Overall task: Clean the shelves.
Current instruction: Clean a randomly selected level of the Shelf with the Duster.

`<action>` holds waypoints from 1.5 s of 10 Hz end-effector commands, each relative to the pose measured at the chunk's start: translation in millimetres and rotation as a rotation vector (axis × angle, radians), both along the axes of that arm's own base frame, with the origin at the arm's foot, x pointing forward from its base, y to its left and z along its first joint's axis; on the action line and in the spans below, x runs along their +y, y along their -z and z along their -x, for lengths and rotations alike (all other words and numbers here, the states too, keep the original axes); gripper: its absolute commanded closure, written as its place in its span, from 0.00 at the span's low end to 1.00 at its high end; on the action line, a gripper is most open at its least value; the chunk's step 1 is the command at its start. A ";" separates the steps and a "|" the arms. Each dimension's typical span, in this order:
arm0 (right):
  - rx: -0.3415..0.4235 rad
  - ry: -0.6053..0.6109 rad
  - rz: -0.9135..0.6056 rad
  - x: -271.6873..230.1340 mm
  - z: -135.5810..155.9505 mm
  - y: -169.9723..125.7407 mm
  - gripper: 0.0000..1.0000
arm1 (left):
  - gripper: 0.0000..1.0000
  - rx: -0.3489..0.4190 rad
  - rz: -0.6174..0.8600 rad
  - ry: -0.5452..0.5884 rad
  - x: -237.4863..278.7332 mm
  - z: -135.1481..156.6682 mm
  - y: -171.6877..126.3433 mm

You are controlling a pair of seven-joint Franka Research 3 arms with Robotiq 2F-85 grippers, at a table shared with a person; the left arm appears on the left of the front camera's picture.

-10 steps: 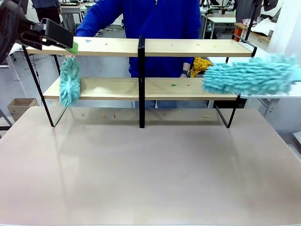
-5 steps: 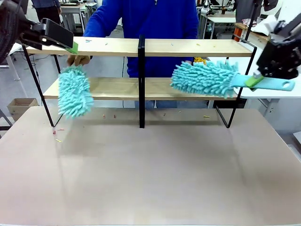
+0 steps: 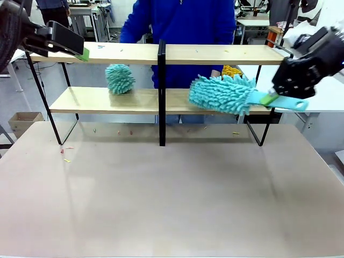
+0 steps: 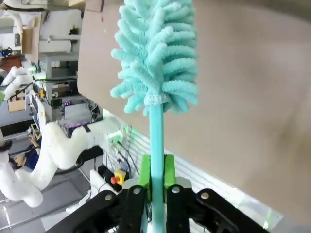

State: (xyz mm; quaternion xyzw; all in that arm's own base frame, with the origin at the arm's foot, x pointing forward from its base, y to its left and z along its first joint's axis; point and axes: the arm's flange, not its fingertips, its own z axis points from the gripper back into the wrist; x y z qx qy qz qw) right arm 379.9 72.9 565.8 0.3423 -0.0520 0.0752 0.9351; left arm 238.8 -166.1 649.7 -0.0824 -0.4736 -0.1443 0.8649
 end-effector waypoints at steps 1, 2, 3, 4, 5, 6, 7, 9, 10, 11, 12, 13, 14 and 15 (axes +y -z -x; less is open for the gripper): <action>-0.135 0.034 -0.095 18.4 -22.9 23.4 0.88 | 0.00 -0.004 0.004 -0.002 0.8 0.9 -0.4; -0.166 0.014 -0.096 27.9 -30.4 33.0 0.88 | 0.00 -0.004 0.004 -0.002 0.8 0.9 -0.4; -0.148 0.016 -0.090 34.4 -37.3 43.1 0.88 | 0.00 -0.004 0.004 -0.002 0.8 0.9 -0.4; -0.146 0.031 -0.088 39.9 -43.1 51.8 0.88 | 0.00 -0.004 0.004 -0.002 0.8 0.9 -0.4; -0.144 0.033 -0.080 45.0 -47.1 60.0 0.88 | 0.00 -0.004 0.004 -0.002 0.8 0.9 -0.4; -0.138 0.033 -0.066 48.2 -49.6 68.3 0.88 | 0.00 -0.004 0.004 -0.002 0.8 0.9 -0.4; -0.139 0.043 -0.046 47.8 -51.0 74.1 0.88 | 0.00 -0.004 0.004 -0.002 0.8 0.9 -0.4; -0.113 0.107 0.014 38.1 -51.6 81.0 0.88 | 0.00 -0.004 0.004 -0.002 0.8 0.9 -0.4; -0.106 0.173 0.074 30.9 -50.9 84.0 0.88 | 0.00 -0.004 0.004 -0.002 0.8 0.9 -0.4; -0.103 0.247 0.158 22.4 -48.4 88.1 0.88 | 0.00 -0.004 0.004 -0.002 0.8 0.9 -0.4; -0.092 0.358 0.295 11.1 -43.2 89.4 0.88 | 0.00 -0.004 0.004 -0.002 0.8 0.9 -0.4; -0.057 0.515 0.474 -6.6 -35.0 85.8 0.88 | 0.00 -0.004 0.004 -0.002 0.8 0.9 -0.4; -0.071 0.718 0.635 -25.8 -26.6 76.1 0.88 | 0.00 -0.004 0.004 -0.002 0.8 0.9 -0.4; -0.124 0.760 0.616 -30.1 -22.0 65.6 0.88 | 0.00 -0.004 0.004 -0.002 0.8 0.9 -0.4</action>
